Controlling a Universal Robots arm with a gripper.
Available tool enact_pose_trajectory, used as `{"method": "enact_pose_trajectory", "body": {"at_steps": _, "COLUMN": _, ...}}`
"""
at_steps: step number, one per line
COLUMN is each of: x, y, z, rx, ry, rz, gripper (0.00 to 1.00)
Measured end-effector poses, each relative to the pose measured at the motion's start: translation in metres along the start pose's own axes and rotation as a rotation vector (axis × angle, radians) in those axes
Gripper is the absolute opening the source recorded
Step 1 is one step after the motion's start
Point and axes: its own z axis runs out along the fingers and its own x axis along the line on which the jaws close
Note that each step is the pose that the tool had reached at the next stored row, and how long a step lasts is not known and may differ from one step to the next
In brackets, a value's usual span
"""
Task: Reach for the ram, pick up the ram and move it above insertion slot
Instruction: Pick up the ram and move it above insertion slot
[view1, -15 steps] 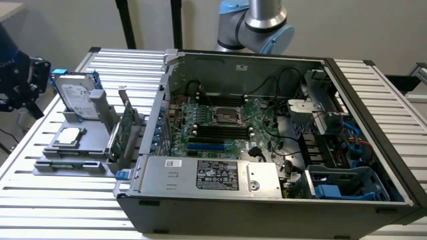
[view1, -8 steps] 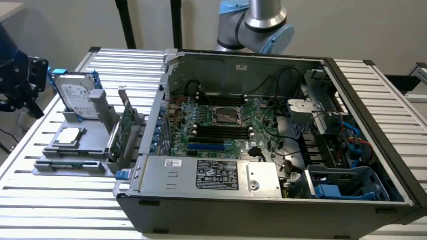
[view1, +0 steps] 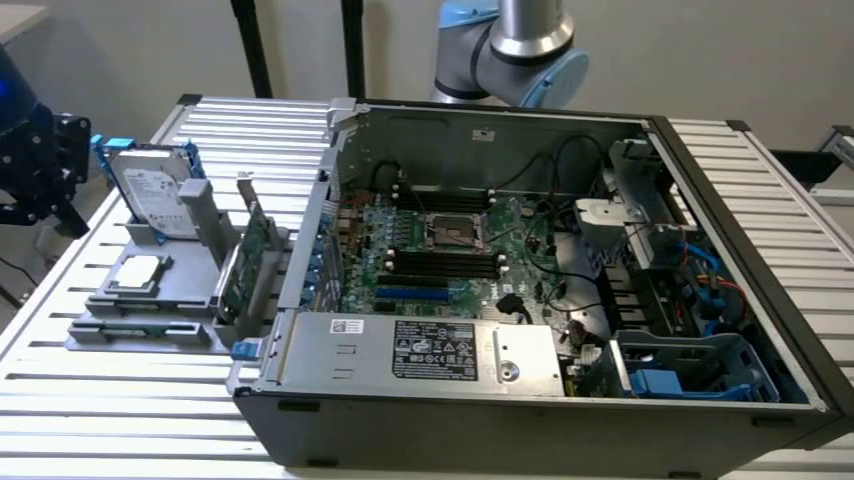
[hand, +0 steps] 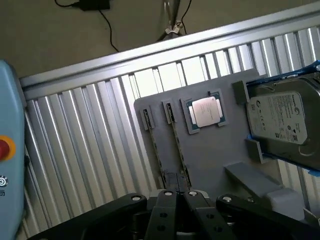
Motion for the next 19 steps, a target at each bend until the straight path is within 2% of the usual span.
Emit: {"method": "enact_pose_trajectory", "body": {"at_steps": 19, "x": 0.0002, "y": -0.0001, "z": 0.0065, "rx": -0.0111, "ry": 0.004, "rz": -0.345, "gripper": 0.11}}
